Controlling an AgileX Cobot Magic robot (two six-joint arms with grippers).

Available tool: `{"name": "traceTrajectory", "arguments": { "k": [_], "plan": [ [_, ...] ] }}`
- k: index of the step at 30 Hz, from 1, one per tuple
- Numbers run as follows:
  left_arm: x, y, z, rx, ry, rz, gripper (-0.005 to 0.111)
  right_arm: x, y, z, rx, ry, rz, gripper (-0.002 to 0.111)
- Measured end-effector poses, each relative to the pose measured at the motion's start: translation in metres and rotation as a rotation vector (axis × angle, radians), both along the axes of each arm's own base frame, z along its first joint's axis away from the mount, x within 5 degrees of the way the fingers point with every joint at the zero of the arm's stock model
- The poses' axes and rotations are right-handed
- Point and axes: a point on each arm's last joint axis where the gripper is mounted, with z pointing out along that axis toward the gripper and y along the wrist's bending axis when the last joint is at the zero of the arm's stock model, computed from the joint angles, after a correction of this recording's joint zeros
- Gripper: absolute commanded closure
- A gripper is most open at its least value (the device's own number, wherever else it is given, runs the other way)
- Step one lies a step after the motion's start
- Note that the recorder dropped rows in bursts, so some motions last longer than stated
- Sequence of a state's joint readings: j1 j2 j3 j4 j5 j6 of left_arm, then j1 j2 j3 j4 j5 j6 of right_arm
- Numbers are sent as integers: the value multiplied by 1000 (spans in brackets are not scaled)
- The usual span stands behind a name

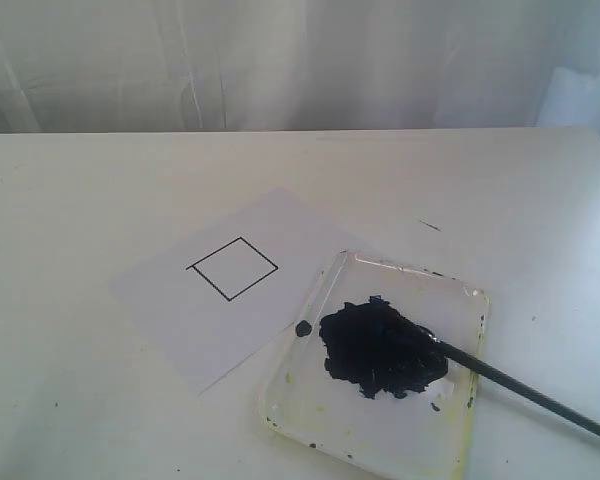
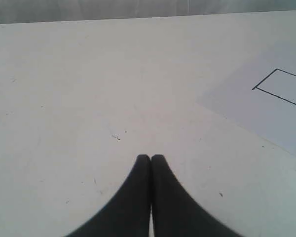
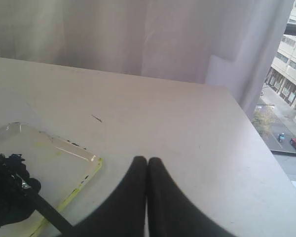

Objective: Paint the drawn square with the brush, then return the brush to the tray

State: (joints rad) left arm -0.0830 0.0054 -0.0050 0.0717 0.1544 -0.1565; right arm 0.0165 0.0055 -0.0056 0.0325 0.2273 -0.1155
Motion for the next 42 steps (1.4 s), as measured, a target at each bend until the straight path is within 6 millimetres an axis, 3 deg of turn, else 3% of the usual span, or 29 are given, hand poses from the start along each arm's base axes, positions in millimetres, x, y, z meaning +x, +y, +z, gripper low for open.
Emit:
{"name": "traceTrajectory", "arguments": {
  "k": [19,26,29,32,37,42],
  "plan": [
    [0,0,1,-1,-8,0,107,0,0,1,0,-14,0,108],
    [3,0,12,-109,-131,21,107,1,0,15,161,-163,-12,108],
    [3,0,20,-213,-180,37,107,-1,-1,30,265,-328,-8,108],
    [-2,0,48,-265,-230,39,107,-3,-2,42,333,-394,1,108],
    [-16,1,115,-264,-219,41,107,-20,-1,95,362,-442,24,108],
    [3,0,162,-164,18,49,107,-21,1,142,353,-318,19,108]
  ]
}}
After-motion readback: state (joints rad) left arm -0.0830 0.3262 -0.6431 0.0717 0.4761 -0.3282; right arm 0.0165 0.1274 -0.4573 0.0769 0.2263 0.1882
